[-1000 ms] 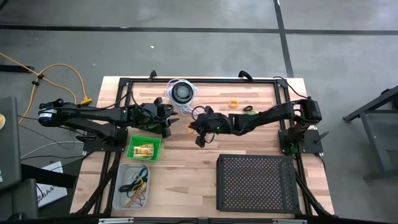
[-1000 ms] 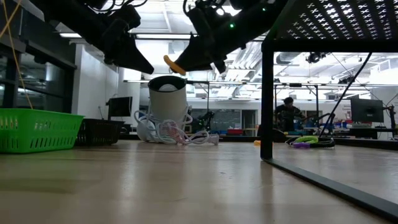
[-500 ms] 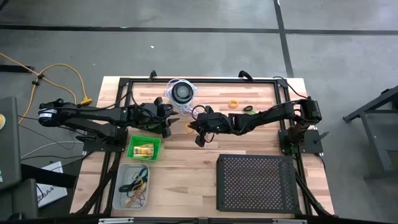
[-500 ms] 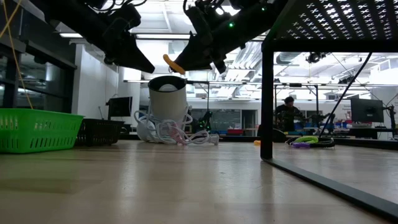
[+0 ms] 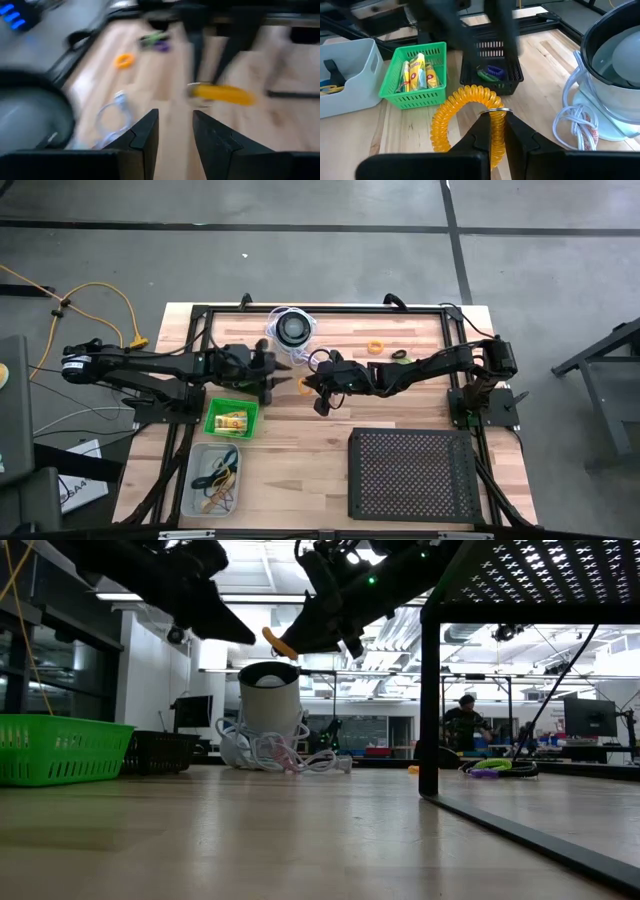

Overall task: Pick & Place Office Desk Supplies
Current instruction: Put the yellow coil keychain into the black bin

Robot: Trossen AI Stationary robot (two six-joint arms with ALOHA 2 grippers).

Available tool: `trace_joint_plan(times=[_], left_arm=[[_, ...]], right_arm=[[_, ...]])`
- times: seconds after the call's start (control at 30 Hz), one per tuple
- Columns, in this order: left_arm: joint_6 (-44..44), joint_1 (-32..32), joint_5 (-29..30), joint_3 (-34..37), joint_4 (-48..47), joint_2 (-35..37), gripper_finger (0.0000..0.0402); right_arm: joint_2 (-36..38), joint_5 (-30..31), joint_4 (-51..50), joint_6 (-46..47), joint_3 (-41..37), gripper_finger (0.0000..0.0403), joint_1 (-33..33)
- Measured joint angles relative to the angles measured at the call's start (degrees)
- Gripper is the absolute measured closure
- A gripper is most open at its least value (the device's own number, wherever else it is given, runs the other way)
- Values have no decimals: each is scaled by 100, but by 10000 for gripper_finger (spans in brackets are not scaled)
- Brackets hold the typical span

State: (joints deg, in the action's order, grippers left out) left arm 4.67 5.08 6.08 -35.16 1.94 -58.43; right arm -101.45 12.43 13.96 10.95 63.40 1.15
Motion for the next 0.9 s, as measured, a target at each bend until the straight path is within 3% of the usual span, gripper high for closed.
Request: trace_joint_plan(times=[0.13, 0.27, 0.77, 0.9], left_arm=[[659, -4, -581, 0, 93, 0, 288], [1345, -4, -607, 0, 159, 0, 288], [5713, -144, -627, 0, 161, 0, 288], [6174, -301, -631, 0, 295, 0, 288]], right_arm=[[0, -84, 0, 145, 0, 384, 0], [0, -231, 0, 187, 0, 384, -2], [4, -1112, 130, 1046, 0, 384, -133], [4, -1119, 140, 1048, 0, 384, -131]])
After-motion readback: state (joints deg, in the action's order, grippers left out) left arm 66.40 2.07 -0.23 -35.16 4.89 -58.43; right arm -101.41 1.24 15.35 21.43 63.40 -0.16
